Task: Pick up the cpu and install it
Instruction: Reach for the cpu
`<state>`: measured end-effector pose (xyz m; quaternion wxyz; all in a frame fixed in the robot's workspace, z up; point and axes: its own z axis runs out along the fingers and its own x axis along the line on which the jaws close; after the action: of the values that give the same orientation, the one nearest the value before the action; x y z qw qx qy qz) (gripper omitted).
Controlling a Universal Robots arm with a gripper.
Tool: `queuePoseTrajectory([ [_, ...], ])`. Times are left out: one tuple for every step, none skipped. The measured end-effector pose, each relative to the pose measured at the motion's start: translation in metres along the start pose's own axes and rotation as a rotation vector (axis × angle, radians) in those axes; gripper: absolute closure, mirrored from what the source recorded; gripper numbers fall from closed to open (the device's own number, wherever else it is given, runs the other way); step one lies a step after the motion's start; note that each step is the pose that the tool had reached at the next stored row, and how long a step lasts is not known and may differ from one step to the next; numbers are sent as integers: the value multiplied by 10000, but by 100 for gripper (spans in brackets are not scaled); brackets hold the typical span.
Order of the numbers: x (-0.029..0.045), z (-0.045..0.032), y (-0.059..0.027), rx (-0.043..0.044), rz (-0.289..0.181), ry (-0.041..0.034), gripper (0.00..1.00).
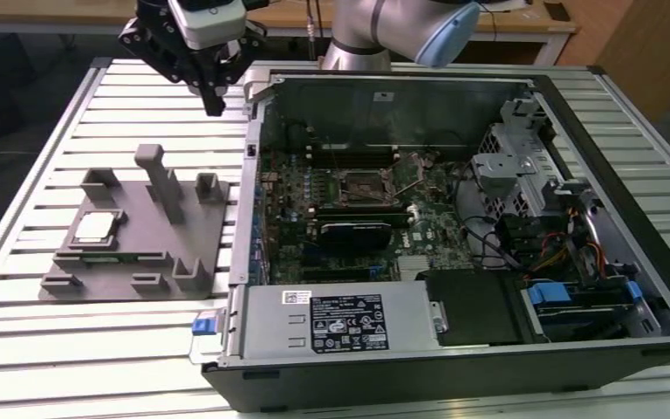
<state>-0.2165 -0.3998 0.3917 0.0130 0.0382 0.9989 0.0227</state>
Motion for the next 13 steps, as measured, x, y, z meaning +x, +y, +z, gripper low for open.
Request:
queuePoseTrajectory([
  [11,0,-1,-3,0,0,89],
  [23,0,-2,-7,0,0,89],
  [32,-1,-3,-8,0,1,89],
  [44,-1,-4,-11,0,0,89],
  [59,-1,-5,-12,1,0,89],
  [74,-2,-7,-13,1,1,89],
  [90,-2,-8,-15,1,1,89],
  [105,-3,-9,-16,2,1,89],
  [120,-3,-11,-17,2,2,89],
  [135,-4,-12,-18,2,1,89],
  [148,-4,-13,-19,2,1,89],
  [161,-4,-15,-19,2,1,89],
  [174,-4,-16,-20,2,1,89],
])
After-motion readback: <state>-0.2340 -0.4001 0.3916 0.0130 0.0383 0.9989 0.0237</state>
